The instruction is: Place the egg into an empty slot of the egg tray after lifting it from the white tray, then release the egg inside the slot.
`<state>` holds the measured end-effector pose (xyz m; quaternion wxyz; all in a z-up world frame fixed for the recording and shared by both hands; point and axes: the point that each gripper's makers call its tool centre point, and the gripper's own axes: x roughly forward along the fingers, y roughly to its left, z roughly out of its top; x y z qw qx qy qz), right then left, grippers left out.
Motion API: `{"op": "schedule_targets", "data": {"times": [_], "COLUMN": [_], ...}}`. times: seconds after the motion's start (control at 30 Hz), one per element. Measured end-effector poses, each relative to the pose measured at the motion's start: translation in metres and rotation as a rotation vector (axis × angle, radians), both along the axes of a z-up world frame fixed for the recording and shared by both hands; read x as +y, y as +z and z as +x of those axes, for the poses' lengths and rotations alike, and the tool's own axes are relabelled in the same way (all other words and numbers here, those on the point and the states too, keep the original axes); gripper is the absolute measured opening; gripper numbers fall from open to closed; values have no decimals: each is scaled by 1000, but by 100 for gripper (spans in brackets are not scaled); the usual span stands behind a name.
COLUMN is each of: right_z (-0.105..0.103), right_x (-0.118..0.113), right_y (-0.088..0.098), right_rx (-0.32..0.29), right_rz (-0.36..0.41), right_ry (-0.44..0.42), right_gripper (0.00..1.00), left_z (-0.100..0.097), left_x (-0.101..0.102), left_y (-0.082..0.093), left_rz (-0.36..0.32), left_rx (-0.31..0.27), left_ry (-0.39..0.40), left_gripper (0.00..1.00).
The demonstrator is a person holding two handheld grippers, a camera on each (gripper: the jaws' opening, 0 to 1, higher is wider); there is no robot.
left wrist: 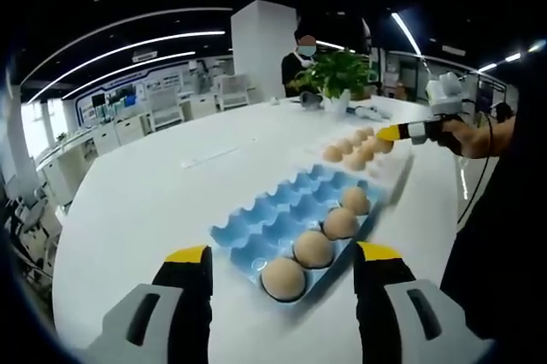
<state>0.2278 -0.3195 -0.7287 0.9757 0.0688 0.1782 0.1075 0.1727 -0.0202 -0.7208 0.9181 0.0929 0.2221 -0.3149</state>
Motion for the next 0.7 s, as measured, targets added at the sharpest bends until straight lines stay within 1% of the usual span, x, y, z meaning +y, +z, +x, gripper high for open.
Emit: {"op": "schedule_targets", "data": {"times": [0.1,0.3,0.43,0.57,0.63,0.7], "right_z": [0,-2,-4,-8,-10,-11], "right_x": [6,17,30,45,54,62], "right_y": [0,-2,-2,-7,-9,-10], "right_rx": [0,8,10,25,37,36], "right_rz": [-13,-3,2,9,28,20], "right_ry": [20,50,83,131,158,183], "right_gripper": [24,24,24,24,24,24], "left_z": [-1,-2,-2,-3,-3,-3], "left_x": [1,0,1,1,1,1], "left_y": [-1,-1,-1,-1,-1,-1], "left_rz": [1,0,1,3,3,4], "left_rx": [1,2,0,2,1,0], "left_ry": [2,1,3,2,3,5], "left_gripper": [66,66,66,66,66,66]}}
